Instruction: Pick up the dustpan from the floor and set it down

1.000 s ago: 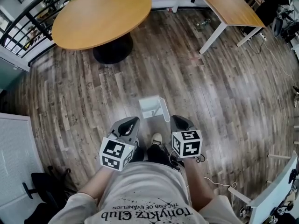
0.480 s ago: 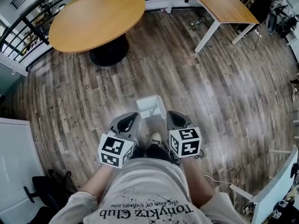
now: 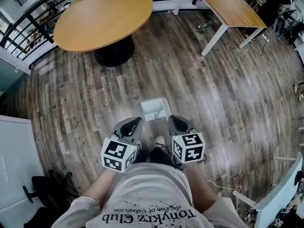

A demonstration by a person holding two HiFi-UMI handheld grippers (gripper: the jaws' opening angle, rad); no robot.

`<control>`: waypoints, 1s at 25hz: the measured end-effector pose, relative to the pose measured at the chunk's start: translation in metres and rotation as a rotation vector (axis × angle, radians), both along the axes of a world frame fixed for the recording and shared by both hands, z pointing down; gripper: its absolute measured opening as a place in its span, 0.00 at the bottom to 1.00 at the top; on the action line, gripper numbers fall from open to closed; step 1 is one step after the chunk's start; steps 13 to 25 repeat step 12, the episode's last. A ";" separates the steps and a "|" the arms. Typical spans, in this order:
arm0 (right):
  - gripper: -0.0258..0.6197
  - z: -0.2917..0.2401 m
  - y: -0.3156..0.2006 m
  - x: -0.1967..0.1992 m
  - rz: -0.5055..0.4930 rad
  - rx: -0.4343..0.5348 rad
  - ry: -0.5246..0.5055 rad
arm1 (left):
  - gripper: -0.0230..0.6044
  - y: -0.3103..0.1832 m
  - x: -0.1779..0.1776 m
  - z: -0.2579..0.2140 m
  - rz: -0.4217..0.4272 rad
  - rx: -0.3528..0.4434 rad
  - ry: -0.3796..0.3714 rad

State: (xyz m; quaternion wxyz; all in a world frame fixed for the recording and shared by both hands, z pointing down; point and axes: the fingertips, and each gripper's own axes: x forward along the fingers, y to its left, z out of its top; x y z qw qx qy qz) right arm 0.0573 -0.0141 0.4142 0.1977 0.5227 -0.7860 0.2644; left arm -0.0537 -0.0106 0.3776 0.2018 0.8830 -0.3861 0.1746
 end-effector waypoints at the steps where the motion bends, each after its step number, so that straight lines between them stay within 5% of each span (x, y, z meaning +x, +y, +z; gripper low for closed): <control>1: 0.08 0.000 -0.001 -0.002 -0.002 0.001 0.000 | 0.07 0.000 -0.002 0.001 -0.002 -0.001 0.000; 25: 0.08 0.000 0.003 -0.016 -0.031 0.004 0.009 | 0.07 0.004 -0.008 0.002 -0.001 -0.007 0.002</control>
